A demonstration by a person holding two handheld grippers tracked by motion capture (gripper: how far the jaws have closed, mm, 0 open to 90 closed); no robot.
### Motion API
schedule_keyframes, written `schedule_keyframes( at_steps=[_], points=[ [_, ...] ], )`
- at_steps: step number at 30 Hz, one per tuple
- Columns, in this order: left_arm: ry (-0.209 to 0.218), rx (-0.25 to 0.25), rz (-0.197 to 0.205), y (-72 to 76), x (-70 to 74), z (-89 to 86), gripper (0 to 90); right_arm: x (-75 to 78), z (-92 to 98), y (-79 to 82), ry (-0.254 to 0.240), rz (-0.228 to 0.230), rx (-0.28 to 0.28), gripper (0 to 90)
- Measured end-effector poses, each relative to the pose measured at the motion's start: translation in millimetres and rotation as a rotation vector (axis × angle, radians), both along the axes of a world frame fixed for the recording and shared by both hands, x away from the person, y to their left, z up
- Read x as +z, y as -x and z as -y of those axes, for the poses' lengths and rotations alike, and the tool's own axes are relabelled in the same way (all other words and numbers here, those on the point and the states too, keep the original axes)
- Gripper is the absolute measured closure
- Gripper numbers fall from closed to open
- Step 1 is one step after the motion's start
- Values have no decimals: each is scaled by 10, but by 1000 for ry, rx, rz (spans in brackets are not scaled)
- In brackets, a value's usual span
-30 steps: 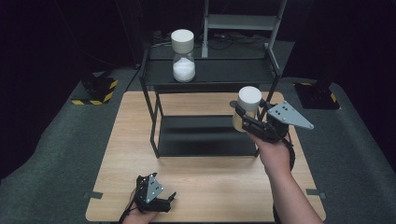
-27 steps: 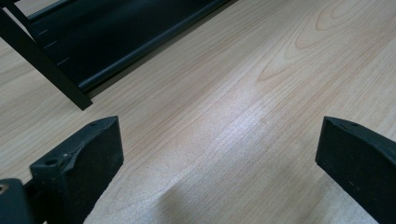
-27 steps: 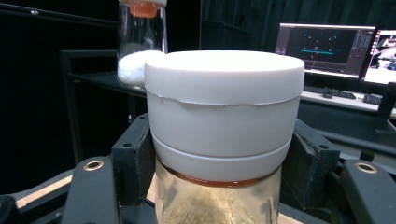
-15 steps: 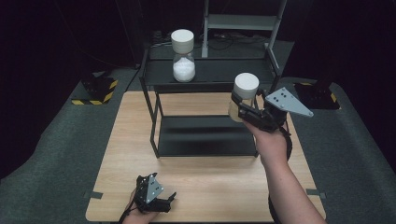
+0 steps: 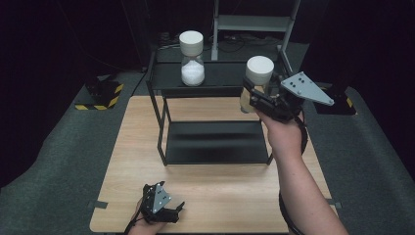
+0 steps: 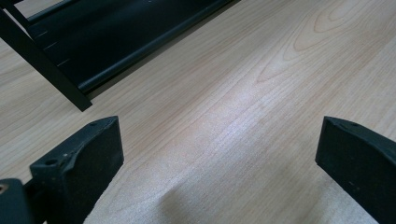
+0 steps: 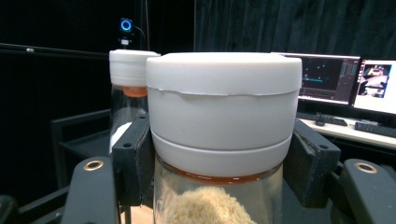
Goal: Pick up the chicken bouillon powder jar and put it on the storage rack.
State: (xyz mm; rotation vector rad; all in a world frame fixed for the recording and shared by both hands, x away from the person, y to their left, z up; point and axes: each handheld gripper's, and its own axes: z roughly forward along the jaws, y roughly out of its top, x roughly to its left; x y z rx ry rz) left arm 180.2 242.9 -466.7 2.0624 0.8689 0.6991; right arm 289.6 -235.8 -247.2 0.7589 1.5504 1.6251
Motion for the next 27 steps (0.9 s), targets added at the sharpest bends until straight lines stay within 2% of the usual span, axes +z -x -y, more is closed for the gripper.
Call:
schedule_keyframes(
  at_steps=[5, 15, 27],
  points=[
    [3, -1, 1, 1, -3, -4, 13, 85, -27, -47, -9, -1, -15, 344],
    [7, -2, 1, 1, -6, -8, 13, 163, -87, -180, -26, -10, -43, 344],
    [14, -4, 2, 2, -10, -25, 13, 185, -230, -464, -13, -21, -74, 344]
  ],
)
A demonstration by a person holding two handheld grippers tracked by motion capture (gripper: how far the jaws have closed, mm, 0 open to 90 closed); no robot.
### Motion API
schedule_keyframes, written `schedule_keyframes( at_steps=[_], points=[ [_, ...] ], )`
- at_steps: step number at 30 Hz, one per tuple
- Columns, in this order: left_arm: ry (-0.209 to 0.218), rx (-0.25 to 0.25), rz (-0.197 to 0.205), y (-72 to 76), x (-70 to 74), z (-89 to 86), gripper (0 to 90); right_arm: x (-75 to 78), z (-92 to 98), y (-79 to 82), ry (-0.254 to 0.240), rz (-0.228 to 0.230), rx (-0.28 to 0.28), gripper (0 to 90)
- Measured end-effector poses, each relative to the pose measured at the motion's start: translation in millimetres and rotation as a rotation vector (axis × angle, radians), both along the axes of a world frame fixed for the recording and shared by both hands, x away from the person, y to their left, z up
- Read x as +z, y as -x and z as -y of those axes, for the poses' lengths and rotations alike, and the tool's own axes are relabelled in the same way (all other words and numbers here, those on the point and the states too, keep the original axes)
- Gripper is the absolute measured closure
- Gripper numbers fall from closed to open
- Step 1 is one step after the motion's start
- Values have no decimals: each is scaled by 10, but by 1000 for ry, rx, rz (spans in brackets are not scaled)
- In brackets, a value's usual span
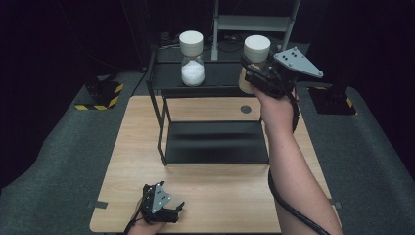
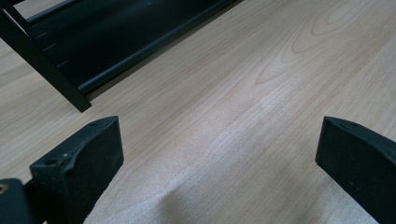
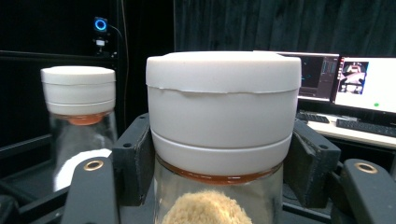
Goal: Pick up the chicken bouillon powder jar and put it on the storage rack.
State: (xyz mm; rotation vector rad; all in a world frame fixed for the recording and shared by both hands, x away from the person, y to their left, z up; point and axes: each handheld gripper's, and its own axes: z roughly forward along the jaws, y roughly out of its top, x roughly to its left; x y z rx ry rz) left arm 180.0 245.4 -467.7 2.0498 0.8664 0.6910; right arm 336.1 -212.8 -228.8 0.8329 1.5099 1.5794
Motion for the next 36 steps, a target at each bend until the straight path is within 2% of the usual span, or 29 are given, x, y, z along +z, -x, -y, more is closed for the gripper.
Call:
schedule_keyframes(
  at_steps=[12, 19, 36],
  points=[
    [6, -5, 1, 0, -2, -18, 13, -11, -115, -222, 5, 7, -22, 344],
    [8, -5, 3, 3, -6, -22, 13, -28, -132, -317, -6, -6, -33, 344],
    [9, -4, 5, 9, -9, -21, 13, -99, -164, -389, -11, -24, -42, 344]
  ],
)
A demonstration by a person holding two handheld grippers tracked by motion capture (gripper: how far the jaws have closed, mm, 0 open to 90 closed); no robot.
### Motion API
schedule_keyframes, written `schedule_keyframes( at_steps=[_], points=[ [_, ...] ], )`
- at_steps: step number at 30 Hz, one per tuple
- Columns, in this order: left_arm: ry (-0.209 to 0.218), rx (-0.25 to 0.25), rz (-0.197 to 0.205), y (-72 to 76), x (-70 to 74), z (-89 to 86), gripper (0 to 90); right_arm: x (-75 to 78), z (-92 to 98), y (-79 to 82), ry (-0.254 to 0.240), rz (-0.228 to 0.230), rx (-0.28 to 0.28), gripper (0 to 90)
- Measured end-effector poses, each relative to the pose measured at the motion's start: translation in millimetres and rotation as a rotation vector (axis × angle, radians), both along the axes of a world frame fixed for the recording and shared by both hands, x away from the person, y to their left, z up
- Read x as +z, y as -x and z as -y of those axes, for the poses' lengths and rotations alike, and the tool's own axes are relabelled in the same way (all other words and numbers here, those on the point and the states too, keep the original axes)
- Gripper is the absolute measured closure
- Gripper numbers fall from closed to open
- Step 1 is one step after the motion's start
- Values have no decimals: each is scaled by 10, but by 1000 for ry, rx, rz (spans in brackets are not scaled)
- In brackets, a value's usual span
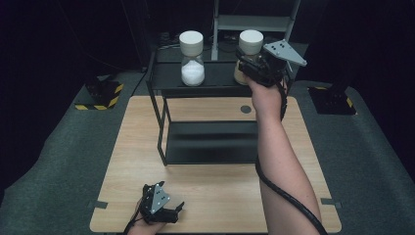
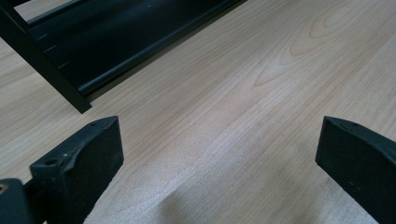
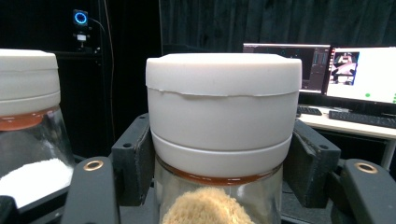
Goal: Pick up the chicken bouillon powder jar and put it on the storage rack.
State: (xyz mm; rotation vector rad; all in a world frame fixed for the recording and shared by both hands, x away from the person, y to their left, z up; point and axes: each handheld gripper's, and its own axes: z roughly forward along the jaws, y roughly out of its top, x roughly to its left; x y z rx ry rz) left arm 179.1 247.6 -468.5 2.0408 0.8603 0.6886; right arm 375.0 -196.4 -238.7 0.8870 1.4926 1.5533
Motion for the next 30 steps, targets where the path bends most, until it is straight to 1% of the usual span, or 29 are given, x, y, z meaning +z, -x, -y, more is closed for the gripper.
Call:
schedule_keyframes(
  at_steps=[2, 7, 12, 19, 20, 21, 22, 24, 25, 27, 30],
  points=[
    [-1, 0, 0, 2, 1, 1, 13, -16, 3, -4, -9, 2, -1, 343],
    [-2, -1, -1, -1, 3, 0, 13, -12, 23, -31, -9, -2, 5, 342],
    [-2, 2, -1, 1, 2, 5, 13, -30, 34, -31, -6, 6, 8, 342],
    [1, 3, -1, 1, 0, 2, 13, 16, -2, -7, 6, -8, -9, 337],
    [0, 3, -2, -1, 3, -1, 13, 24, -7, -4, 9, -10, -10, 324],
    [2, 3, -3, -1, 3, -3, 13, 32, -21, 5, 12, -9, -19, 283],
    [2, 2, -3, -1, 2, -3, 13, 35, -37, 15, 5, -10, -33, 237],
    [0, 2, -2, 1, 2, 0, 13, 48, -16, 6, -18, -26, -21, 174],
    [-2, 2, -2, 1, 3, 2, 13, 64, -19, 2, -15, -38, -21, 137],
    [-2, 2, -1, 2, 2, 4, 13, 64, -33, 12, -17, -40, -31, 48],
    [-3, 3, -3, -1, 5, 4, 13, 58, -13, 18, -28, -47, -27, 1]
  ],
)
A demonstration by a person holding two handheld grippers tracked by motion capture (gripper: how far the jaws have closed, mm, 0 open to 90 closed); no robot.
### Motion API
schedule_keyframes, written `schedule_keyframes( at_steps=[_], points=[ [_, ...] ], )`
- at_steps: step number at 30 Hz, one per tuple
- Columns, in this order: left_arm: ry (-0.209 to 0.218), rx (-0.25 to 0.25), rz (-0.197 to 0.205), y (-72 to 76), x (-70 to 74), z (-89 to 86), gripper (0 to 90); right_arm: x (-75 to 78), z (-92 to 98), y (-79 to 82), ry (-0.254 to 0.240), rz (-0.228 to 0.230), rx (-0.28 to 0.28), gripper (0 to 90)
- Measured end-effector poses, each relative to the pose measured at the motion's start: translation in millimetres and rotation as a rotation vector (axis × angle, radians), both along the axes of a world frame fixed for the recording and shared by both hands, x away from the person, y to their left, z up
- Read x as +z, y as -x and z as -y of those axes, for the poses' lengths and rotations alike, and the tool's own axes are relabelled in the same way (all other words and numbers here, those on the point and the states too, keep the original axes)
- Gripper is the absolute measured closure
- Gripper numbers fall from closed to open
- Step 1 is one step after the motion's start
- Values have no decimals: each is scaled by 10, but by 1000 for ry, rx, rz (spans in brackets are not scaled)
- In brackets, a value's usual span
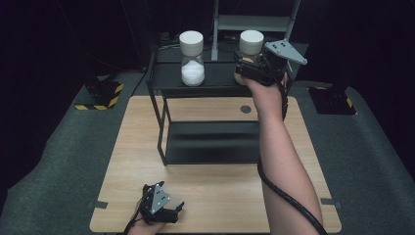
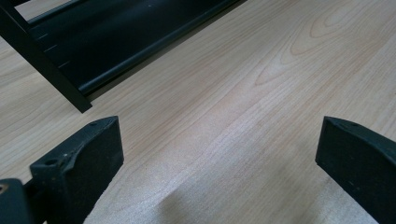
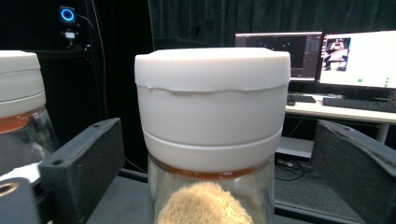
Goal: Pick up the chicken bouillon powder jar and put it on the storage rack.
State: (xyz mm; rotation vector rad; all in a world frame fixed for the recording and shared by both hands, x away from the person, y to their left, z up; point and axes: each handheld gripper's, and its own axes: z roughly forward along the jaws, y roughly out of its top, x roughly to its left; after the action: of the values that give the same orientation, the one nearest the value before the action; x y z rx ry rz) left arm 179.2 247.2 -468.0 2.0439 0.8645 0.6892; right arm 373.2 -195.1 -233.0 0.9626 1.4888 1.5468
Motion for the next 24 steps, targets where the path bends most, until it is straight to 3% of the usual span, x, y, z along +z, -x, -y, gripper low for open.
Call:
schedule_keyframes(
  at_steps=[14, 24],
  points=[
    [-3, 1, -1, 0, 3, 7, 13, -57, 70, 121, 2, 3, 11, 0],
    [-2, 0, -1, -1, 2, 5, 13, -99, 152, 313, -1, 17, 25, 0]
  ],
)
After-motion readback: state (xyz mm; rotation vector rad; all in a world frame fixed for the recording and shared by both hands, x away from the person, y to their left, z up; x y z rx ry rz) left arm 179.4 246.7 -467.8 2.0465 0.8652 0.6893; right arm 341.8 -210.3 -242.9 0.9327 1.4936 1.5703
